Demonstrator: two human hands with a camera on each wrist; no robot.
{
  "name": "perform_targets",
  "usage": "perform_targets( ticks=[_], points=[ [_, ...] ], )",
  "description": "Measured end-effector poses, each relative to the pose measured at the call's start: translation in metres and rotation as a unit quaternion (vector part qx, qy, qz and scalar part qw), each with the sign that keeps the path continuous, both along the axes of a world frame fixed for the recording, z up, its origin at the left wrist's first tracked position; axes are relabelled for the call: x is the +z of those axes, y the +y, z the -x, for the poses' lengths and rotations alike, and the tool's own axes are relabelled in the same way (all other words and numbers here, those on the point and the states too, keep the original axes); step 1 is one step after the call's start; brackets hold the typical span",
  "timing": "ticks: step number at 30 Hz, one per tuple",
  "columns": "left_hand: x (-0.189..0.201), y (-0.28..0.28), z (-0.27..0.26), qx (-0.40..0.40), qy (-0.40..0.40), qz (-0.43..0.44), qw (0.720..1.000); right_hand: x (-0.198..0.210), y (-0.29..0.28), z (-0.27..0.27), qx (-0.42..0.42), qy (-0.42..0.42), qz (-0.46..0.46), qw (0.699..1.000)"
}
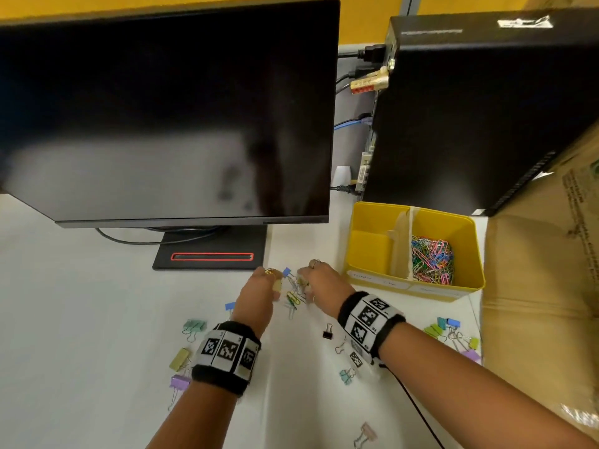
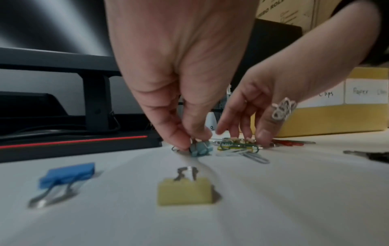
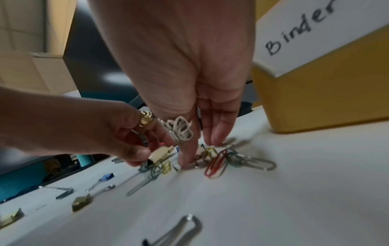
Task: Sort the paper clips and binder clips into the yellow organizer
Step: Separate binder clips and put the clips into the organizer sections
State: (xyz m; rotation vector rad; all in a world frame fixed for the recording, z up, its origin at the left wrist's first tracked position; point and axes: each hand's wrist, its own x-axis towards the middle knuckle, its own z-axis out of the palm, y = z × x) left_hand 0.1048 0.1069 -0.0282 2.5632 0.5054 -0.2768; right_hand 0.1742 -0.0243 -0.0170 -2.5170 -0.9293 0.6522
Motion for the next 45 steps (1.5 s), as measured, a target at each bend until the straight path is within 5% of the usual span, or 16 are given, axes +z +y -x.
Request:
perform_targets(
  ticks=[3, 9, 18, 27, 31, 36, 41, 45],
  points=[
    [-0.002, 0.01, 0.012, 0.042, -0.002, 0.031, 0.999, -0.007, 0.003, -0.003, 0.009, 0.004, 0.017, 1.0],
    [-0.002, 0.016, 0.045, 0.09, -0.008, -0.043, 0.995, -0.006, 0.002, -0.006, 0.002, 0.011, 0.002, 1.0],
    [-0.007, -0.025, 0.053, -0.046, -0.04, -0.151, 0.987, -0.004, -0.002, -0.006, -0.037, 0.036, -0.032, 0.998],
    [-0.013, -0.036, 0.074, -0.056, -0.007, -0.089, 0.994, 0.011, -0.056, 0.029, -0.084, 0.053, -0.147, 0.984],
    [-0.011, -0.031, 0.064, -0.029, -0.037, -0.043, 0.998, 0.0, -0.105, 0.045, -0.124, 0.097, -0.072, 0.985],
    [-0.01, -0.036, 0.046, -0.076, -0.001, -0.012, 0.997, 0.001, -0.113, 0.053, -0.054, 0.04, 0.04, 0.997],
    [-0.014, -0.046, 0.038, -0.094, 0.032, -0.085, 0.991, 0.007, -0.065, 0.039, -0.074, -0.024, -0.009, 0.997],
    [-0.018, -0.049, 0.03, -0.059, 0.007, -0.1, 0.993, -0.003, -0.025, 0.033, -0.055, -0.02, 0.093, 0.994]
  ],
)
